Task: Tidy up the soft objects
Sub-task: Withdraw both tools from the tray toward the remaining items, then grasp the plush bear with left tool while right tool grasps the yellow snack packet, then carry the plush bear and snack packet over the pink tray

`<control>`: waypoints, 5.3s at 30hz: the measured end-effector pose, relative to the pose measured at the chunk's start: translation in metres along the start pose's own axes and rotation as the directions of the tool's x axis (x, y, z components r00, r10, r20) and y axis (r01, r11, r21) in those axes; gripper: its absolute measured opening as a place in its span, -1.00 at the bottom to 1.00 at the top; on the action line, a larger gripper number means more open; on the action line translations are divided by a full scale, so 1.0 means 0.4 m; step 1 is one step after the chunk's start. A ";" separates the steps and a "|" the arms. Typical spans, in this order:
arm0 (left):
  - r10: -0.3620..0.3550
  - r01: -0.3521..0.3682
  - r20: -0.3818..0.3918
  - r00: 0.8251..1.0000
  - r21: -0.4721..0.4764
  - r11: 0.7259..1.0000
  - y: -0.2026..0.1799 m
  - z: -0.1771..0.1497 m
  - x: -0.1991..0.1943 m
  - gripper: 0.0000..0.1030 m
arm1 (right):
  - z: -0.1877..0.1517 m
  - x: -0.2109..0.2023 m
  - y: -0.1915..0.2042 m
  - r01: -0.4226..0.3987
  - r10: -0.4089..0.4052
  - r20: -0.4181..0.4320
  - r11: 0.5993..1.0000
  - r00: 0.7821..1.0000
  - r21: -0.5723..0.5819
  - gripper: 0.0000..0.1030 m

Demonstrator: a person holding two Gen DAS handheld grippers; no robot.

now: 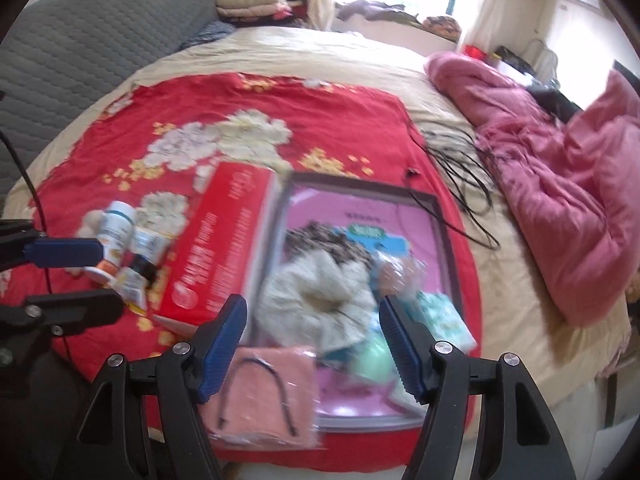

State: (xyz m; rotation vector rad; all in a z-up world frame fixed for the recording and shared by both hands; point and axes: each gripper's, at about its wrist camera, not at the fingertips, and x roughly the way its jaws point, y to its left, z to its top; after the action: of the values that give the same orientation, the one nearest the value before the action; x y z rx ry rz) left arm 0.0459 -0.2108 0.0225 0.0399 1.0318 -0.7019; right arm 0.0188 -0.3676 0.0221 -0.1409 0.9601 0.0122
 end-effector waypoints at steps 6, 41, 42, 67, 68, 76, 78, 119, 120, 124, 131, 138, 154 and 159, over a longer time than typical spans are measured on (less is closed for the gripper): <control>0.045 -0.044 0.026 0.999 -0.051 0.998 0.093 -0.031 -0.062 0.11 | 0.046 -0.012 0.103 -0.032 0.034 0.021 0.997 0.999 -0.075 0.40; 0.142 -0.187 -0.141 0.980 -0.385 0.904 0.581 -0.191 0.020 0.12 | 0.096 0.306 0.443 -0.088 0.058 -0.313 0.993 0.948 -0.083 0.40; 0.144 -0.190 -0.146 0.979 -0.384 0.904 0.583 -0.188 0.027 0.12 | 0.099 0.315 0.440 -0.088 0.061 -0.318 0.994 0.946 -0.071 0.40; 0.112 -0.182 -0.200 0.973 -0.378 0.908 0.608 -0.158 0.143 -0.04 | 0.104 0.447 0.453 -0.136 0.105 -0.391 0.989 0.914 -0.054 -0.10; 0.109 -0.179 -0.200 0.974 -0.377 0.908 0.606 -0.156 0.144 -0.07 | 0.108 0.441 0.451 -0.139 0.108 -0.383 0.989 0.918 -0.054 -0.10; 0.117 -0.156 -0.121 0.986 -0.397 0.904 0.581 -0.138 0.070 -0.26 | 0.135 0.348 0.421 -0.183 0.172 -0.298 0.983 0.939 -0.011 -0.11; 0.128 -0.155 -0.095 0.987 -0.383 0.911 0.563 -0.124 0.035 -0.26 | 0.143 0.309 0.404 -0.202 0.199 -0.265 0.979 0.944 0.014 -0.11; 0.018 -0.005 -0.142 0.990 0.094 0.996 -0.284 -0.046 0.228 -0.26 | -0.170 -0.066 -0.308 -0.046 0.079 -0.078 0.929 0.994 0.368 -0.11; 0.025 -0.010 -0.150 0.988 0.100 0.995 -0.288 -0.047 0.243 -0.26 | -0.173 -0.057 -0.312 -0.048 0.084 -0.083 0.929 0.993 0.366 -0.11; 0.053 -0.033 -0.181 0.982 0.116 0.993 -0.291 -0.057 0.303 -0.26 | -0.177 -0.019 -0.319 -0.054 0.098 -0.101 0.930 0.990 0.365 -0.10; 0.064 -0.044 -0.215 0.975 0.096 0.994 -0.267 -0.061 0.361 -0.25 | -0.177 0.061 -0.330 -0.062 0.122 -0.146 0.931 0.982 0.360 -0.10; 0.060 -0.044 -0.223 0.973 0.076 0.996 -0.255 -0.039 0.398 -0.25 | -0.163 0.136 -0.323 -0.059 0.128 -0.191 0.942 0.973 0.331 -0.10; 0.066 -0.050 -0.224 0.972 0.073 0.996 -0.260 -0.033 0.452 -0.23 | -0.136 0.239 -0.313 -0.060 0.121 -0.202 0.957 0.972 0.284 -0.09; 0.064 -0.050 -0.222 0.973 0.066 0.997 -0.260 -0.034 0.452 -0.21 | -0.131 0.248 -0.310 -0.056 0.113 -0.198 0.960 0.974 0.274 -0.09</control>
State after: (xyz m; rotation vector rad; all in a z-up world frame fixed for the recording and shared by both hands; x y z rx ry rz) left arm 0.0356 -0.3808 -0.0989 0.2038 1.2205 -0.6863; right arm 0.0420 -0.5023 -0.0742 0.1518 1.1709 -0.0543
